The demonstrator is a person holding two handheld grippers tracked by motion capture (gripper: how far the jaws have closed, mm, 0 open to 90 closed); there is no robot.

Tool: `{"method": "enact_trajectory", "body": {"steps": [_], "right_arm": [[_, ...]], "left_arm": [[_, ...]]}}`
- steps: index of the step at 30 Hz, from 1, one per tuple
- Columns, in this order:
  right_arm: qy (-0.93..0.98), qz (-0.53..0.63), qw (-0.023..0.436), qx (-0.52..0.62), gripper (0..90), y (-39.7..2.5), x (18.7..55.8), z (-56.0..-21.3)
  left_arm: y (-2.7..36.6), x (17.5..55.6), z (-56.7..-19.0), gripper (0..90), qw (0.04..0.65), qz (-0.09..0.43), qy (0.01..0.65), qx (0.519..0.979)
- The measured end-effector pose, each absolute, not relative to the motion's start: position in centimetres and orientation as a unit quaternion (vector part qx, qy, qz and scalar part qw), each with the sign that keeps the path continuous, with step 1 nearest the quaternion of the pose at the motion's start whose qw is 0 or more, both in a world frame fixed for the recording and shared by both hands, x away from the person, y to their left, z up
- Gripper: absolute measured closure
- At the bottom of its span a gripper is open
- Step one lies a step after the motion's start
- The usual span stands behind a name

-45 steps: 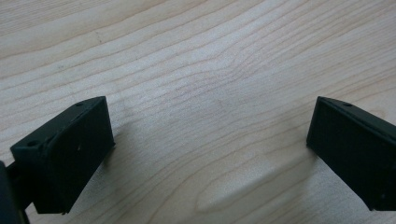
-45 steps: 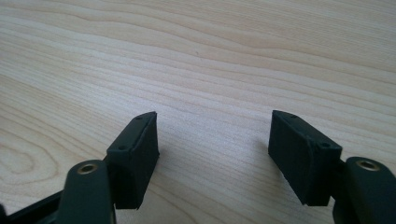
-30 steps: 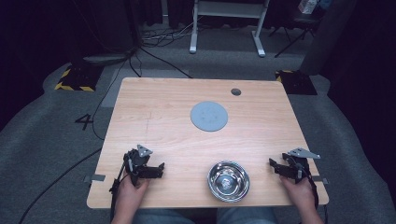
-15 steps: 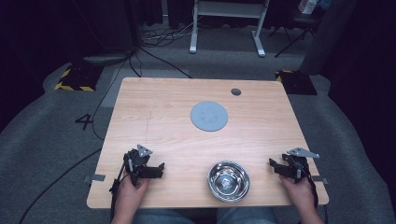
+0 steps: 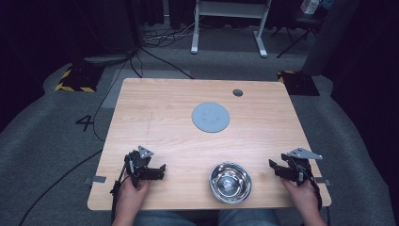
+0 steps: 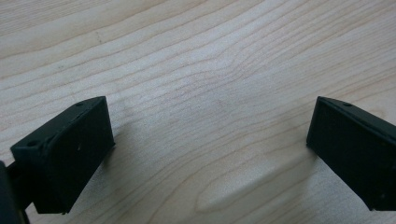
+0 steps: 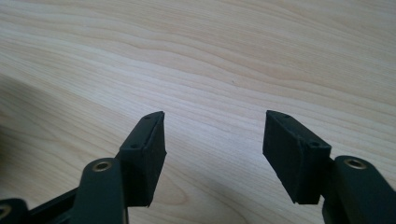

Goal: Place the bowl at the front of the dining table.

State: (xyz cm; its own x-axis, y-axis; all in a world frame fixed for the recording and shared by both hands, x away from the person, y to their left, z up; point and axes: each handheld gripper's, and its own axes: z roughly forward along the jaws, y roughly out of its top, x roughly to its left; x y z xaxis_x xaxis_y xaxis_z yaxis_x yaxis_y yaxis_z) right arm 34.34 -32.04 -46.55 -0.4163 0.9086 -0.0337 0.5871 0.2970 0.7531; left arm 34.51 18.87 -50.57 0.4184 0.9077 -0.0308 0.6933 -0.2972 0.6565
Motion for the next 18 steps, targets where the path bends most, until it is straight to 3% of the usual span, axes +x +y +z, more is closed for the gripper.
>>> {"method": "enact_trajectory", "body": {"steps": [18], "right_arm": [[0.777, 0.364, 0.215, 0.466, 40.3, -28.9, 32.6, -43.6]], "left_arm": [[18.9, 34.5, -50.6, 0.6, 0.303, 0.177, 0.509, 0.786]]}}
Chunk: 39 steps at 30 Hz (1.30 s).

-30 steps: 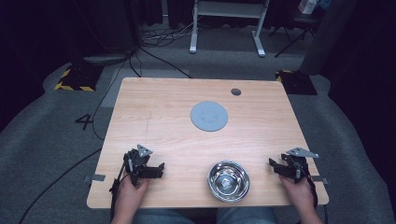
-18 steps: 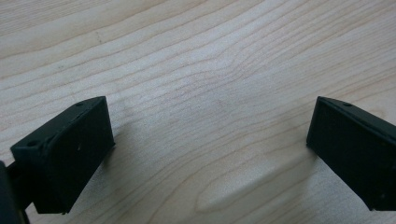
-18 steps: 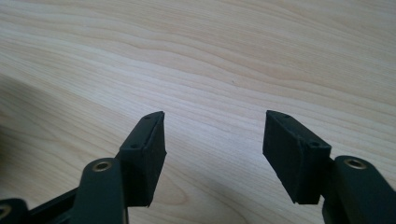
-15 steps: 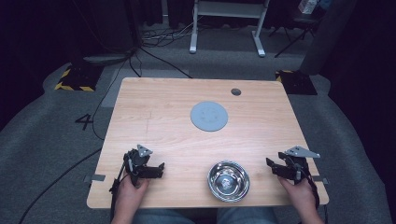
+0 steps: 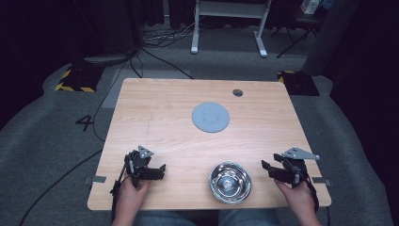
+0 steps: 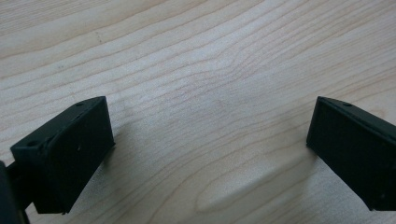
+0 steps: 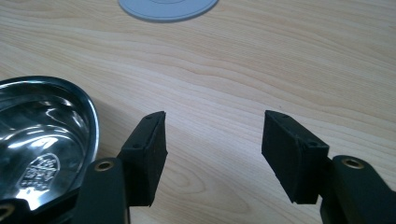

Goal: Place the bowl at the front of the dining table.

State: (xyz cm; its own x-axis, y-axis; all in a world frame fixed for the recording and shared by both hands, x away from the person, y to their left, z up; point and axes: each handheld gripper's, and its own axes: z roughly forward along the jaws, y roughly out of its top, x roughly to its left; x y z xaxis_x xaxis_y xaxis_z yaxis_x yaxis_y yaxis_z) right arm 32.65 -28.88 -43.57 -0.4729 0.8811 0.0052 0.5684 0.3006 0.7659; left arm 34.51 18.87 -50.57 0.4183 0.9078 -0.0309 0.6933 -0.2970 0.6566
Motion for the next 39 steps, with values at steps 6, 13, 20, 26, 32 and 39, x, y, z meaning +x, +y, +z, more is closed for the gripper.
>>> {"method": "enact_trajectory", "body": {"steps": [6, 13, 20, 26, 32, 39], "right_arm": [[0.783, 0.367, 0.207, 0.458, 40.3, -28.1, 32.2, -42.6], [0.794, 0.362, 0.191, 0.449, 40.9, -26.6, 32.4, -42.3], [0.801, 0.37, 0.172, 0.439, 42.4, -24.9, 32.5, -42.2], [0.812, 0.368, 0.158, 0.425, 42.7, -23.3, 32.8, -42.6], [0.817, 0.35, 0.152, 0.433, 43.8, -22.5, 33.1, -43.3], [0.826, 0.328, 0.14, 0.436, 45.5, -21.6, 33.4, -44.8]], "left_arm": [[18.9, 34.5, -50.6, 0.7, 0.303, 0.177, 0.509, 0.786], [18.9, 34.5, -50.6, 0.7, 0.303, 0.177, 0.509, 0.786], [18.9, 34.5, -50.6, 0.6, 0.303, 0.177, 0.509, 0.786], [18.9, 34.5, -50.6, 0.6, 0.303, 0.178, 0.509, 0.786], [18.9, 34.5, -50.6, 0.6, 0.303, 0.178, 0.509, 0.786], [18.9, 34.5, -50.6, 0.6, 0.303, 0.178, 0.509, 0.786]]}}
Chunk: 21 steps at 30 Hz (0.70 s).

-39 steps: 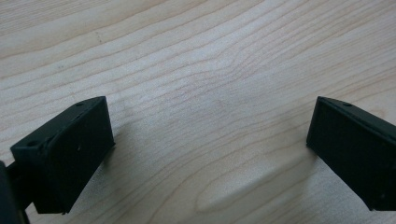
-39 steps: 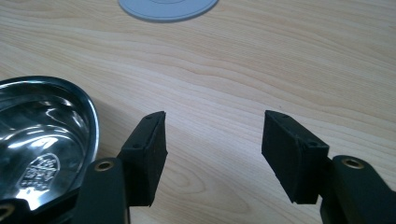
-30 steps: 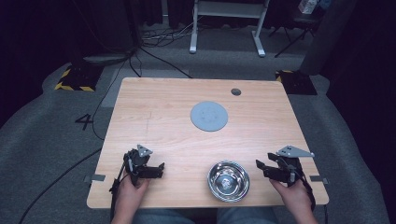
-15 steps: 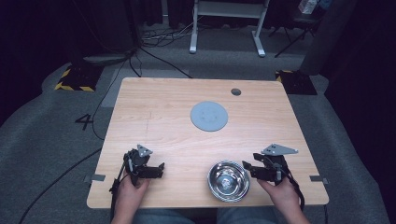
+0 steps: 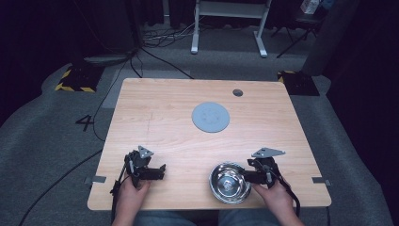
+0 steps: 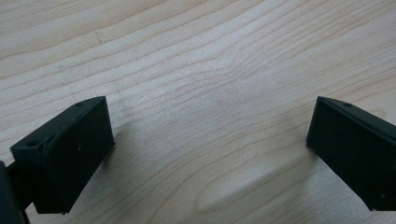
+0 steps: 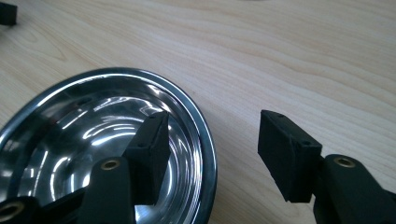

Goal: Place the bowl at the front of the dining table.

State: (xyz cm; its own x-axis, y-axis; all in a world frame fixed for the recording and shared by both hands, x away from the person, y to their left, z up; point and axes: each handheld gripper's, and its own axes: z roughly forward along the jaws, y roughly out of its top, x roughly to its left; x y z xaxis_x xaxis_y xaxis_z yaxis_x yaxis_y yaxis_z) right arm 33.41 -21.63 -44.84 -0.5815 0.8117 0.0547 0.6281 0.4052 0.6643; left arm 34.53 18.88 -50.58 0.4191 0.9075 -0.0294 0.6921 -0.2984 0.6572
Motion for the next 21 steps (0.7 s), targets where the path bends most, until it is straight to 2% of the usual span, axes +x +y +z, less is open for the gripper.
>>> {"method": "enact_trajectory", "body": {"steps": [2, 5, 8, 18, 21], "right_arm": [[0.825, 0.329, 0.124, 0.443, 46.2, -21.7, 33.7, -45.4], [0.825, 0.326, 0.074, 0.455, 49.7, -21.7, 34.3, -46.2], [0.829, 0.316, 0.051, 0.459, 54.1, -21.6, 34.5, -46.7], [0.839, 0.298, 0.016, 0.454, 75.4, -21.8, 34.5, -47.3], [0.84, 0.3, 0.01, 0.453, 76.9, -21.9, 34.7, -47.3]], "left_arm": [[18.9, 34.5, -50.6, 0.7, 0.303, 0.178, 0.509, 0.786], [18.9, 34.5, -50.6, 0.7, 0.303, 0.178, 0.509, 0.786], [18.9, 34.5, -50.6, 0.7, 0.303, 0.178, 0.509, 0.786], [18.9, 34.5, -50.6, 0.7, 0.303, 0.177, 0.509, 0.786], [18.9, 34.5, -50.6, 0.6, 0.303, 0.178, 0.509, 0.786]]}}
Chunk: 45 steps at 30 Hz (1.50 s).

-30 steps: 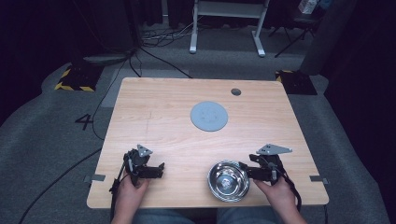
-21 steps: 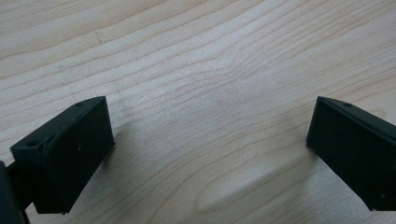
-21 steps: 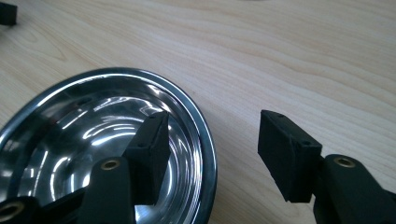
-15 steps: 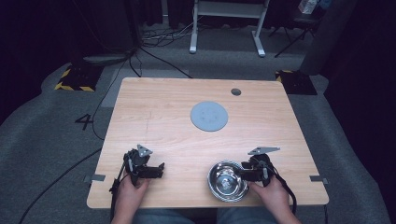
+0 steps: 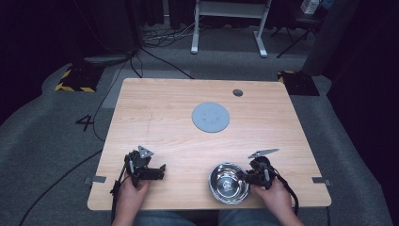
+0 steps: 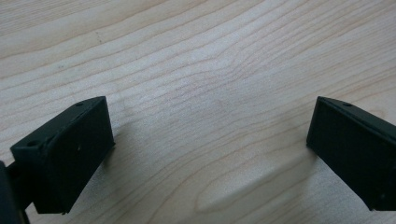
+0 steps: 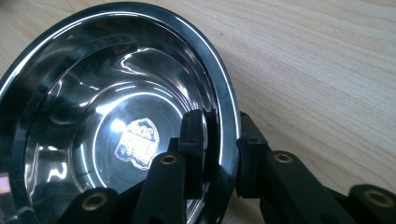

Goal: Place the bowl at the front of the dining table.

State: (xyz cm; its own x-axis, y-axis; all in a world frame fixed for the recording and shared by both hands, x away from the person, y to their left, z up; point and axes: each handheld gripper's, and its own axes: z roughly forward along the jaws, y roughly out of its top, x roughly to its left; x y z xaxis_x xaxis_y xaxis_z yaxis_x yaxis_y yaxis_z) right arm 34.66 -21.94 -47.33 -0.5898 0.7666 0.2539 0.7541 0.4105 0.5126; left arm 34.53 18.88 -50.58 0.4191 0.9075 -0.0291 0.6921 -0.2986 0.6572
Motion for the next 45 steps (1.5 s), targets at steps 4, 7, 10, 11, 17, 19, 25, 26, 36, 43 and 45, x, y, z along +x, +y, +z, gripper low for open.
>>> {"method": "enact_trajectory", "body": {"steps": [4, 7, 10, 11, 17, 19, 25, 26, 36, 43, 45], "right_arm": [[0.836, 0.307, 0.004, 0.455, 78.4, -22.1, 34.7, -47.2], [0.831, 0.319, 0.001, 0.455, 79.9, -22.1, 34.6, -46.9], [0.827, 0.332, -0.004, 0.453, 81.3, -22.2, 34.5, -46.6], [0.826, 0.336, -0.006, 0.453, 81.8, -22.2, 34.4, -46.4], [0.827, 0.346, 0.002, 0.443, 82.9, -22.0, 34.1, -45.6], [0.83, 0.343, 0.012, 0.439, 82.9, -21.8, 33.9, -45.4], [0.832, 0.342, 0.041, 0.434, 82.9, -21.6, 33.8, -44.4], [0.832, 0.344, 0.047, 0.432, 82.9, -21.6, 33.8, -44.2], [0.815, 0.365, 0.137, 0.428, 82.8, -21.5, 34.1, -41.1], [0.802, 0.374, 0.176, 0.432, 82.8, -21.7, 34.6, -40.2], [0.799, 0.373, 0.184, 0.435, 82.8, -21.7, 34.8, -40.1]], "left_arm": [[18.9, 34.5, -50.6, 0.6, 0.303, 0.178, 0.508, 0.786], [18.9, 34.5, -50.6, 0.7, 0.303, 0.178, 0.509, 0.786], [18.9, 34.5, -50.6, 0.7, 0.303, 0.178, 0.509, 0.786], [18.9, 34.5, -50.6, 0.6, 0.303, 0.177, 0.509, 0.786], [18.9, 34.5, -50.6, 0.6, 0.303, 0.178, 0.509, 0.786], [18.9, 34.5, -50.6, 0.7, 0.303, 0.177, 0.509, 0.786], [18.9, 34.5, -50.6, 0.7, 0.303, 0.178, 0.509, 0.786], [18.9, 34.5, -50.6, 0.7, 0.303, 0.177, 0.509, 0.786], [18.9, 34.5, -50.6, 0.6, 0.303, 0.178, 0.509, 0.786], [18.9, 34.5, -50.6, 0.7, 0.303, 0.178, 0.509, 0.786], [18.9, 34.5, -50.6, 0.7, 0.303, 0.178, 0.509, 0.786]]}}
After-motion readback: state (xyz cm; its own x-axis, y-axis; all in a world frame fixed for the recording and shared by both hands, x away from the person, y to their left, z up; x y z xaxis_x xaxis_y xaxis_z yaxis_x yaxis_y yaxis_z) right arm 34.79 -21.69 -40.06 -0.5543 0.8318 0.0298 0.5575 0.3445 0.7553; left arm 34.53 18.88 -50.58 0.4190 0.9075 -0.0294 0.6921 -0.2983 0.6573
